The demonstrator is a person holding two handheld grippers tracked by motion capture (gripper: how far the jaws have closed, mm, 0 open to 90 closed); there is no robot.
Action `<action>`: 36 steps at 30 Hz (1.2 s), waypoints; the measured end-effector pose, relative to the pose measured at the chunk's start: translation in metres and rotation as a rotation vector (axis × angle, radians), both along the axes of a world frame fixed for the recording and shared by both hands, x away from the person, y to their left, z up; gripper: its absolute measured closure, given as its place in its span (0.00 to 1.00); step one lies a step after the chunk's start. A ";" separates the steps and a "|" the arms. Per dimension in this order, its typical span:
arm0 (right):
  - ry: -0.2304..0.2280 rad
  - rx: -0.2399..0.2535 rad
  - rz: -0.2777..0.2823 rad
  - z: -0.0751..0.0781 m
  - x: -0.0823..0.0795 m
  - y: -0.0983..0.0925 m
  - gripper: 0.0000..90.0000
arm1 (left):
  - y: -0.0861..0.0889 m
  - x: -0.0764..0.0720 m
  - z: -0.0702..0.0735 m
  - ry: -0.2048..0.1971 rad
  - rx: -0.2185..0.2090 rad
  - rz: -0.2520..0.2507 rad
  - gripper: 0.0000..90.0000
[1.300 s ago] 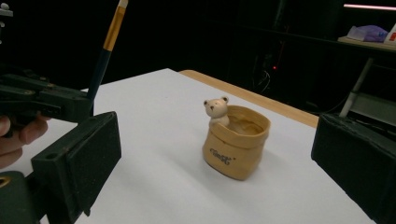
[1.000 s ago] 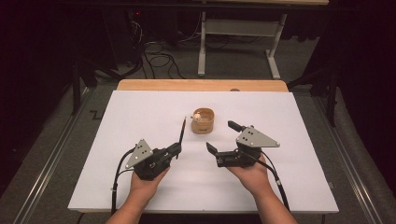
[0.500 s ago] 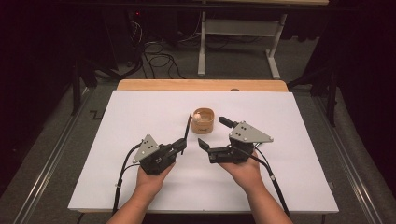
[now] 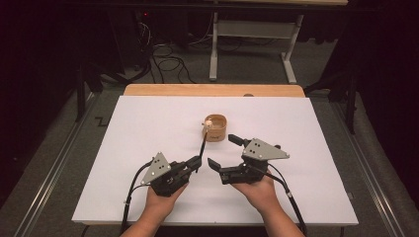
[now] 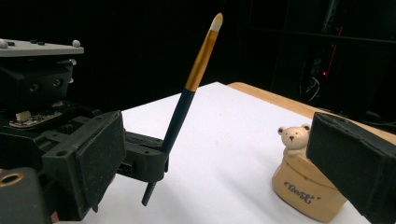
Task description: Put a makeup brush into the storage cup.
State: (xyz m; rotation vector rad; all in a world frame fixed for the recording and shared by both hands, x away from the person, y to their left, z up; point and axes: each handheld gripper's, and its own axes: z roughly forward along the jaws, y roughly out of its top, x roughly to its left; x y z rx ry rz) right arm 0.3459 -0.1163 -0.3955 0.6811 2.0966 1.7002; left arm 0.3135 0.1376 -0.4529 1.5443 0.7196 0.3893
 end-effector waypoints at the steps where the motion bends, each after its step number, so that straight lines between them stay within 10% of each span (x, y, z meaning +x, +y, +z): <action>1: 0.001 -0.001 0.000 -0.001 0.000 0.000 0.06 | -0.001 0.000 0.000 0.002 0.001 -0.004 0.94; 36: 0.072 0.072 0.007 -0.008 -0.003 0.001 0.41 | -0.013 -0.008 -0.006 0.020 -0.005 -0.055 0.93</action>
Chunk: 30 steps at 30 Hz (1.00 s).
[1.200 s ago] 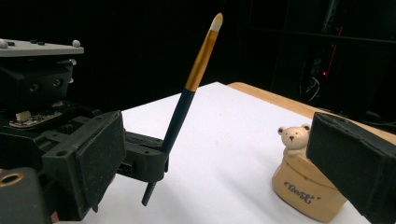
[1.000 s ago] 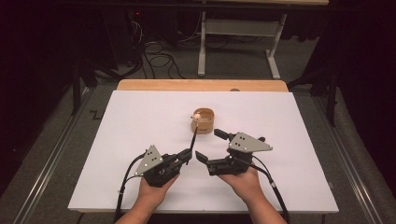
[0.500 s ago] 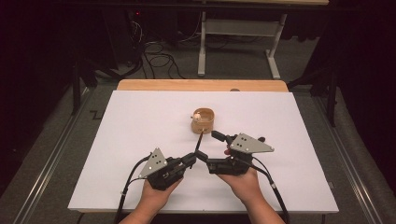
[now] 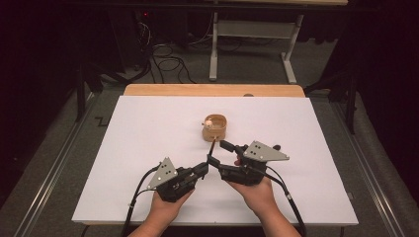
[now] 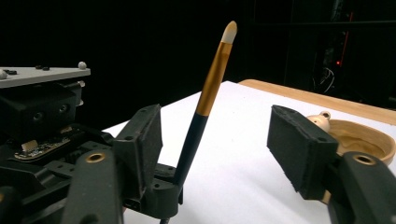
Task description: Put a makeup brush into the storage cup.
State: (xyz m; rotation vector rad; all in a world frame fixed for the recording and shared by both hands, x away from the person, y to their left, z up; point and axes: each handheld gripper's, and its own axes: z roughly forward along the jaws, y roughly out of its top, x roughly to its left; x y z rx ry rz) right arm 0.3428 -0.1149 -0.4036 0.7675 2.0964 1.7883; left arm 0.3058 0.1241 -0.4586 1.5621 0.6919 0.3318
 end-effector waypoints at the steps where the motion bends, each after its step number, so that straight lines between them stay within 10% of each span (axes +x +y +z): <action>1: 0.005 0.002 0.000 0.000 -0.001 0.000 0.43 | 0.000 0.000 0.000 0.000 0.001 0.000 0.93; 30: 0.051 0.052 0.067 -0.005 0.000 0.001 0.70 | -0.005 -0.002 -0.001 0.002 0.005 -0.030 0.93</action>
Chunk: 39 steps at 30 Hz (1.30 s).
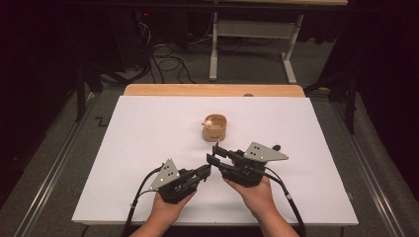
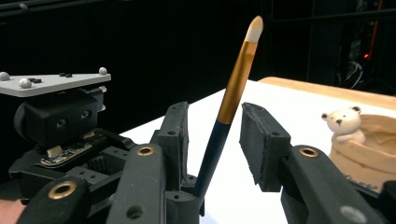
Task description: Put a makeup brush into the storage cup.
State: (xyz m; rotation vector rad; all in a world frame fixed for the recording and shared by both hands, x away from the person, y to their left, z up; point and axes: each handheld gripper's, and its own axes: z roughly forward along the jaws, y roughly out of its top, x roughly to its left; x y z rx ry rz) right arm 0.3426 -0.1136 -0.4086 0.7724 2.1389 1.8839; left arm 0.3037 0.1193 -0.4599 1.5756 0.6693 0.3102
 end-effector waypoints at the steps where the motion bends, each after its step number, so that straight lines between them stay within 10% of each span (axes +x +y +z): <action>1: 0.009 0.005 0.001 0.000 0.000 0.000 0.72 | 0.000 0.000 0.000 0.000 0.000 -0.001 0.93; 34: 0.114 0.077 0.042 -0.006 0.005 -0.004 0.94 | -0.001 0.001 -0.001 0.002 0.015 -0.005 0.93; 39: 0.105 0.056 0.037 -0.007 0.006 -0.004 0.94 | 0.001 0.001 0.001 -0.003 0.009 -0.001 0.78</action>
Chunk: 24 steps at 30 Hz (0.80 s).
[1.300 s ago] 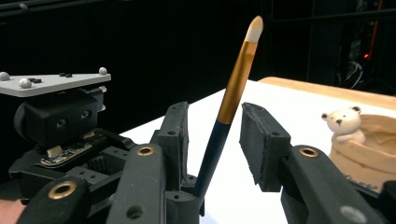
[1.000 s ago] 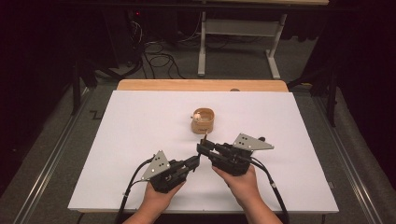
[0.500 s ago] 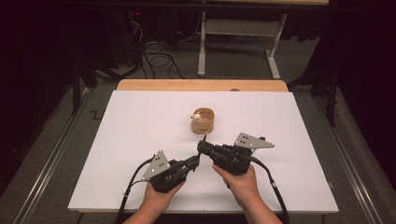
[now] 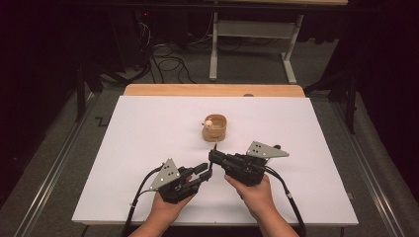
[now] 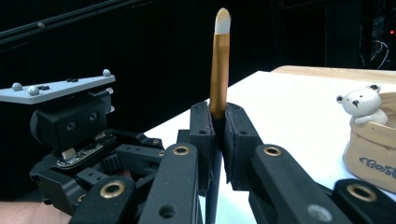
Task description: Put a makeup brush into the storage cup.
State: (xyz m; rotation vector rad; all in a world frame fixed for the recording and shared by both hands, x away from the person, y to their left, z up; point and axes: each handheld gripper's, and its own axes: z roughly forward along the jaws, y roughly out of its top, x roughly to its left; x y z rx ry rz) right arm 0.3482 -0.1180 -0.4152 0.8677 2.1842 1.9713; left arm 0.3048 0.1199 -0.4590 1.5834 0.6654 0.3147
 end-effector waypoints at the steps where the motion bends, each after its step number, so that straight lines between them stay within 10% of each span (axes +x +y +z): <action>1: 0.000 -0.001 -0.002 0.000 0.000 0.000 0.94 | 0.000 0.000 0.000 0.000 0.004 0.003 0.75; 24: -0.106 -0.076 -0.074 0.002 0.000 -0.009 0.94 | 0.008 0.010 -0.003 0.054 0.131 0.087 0.43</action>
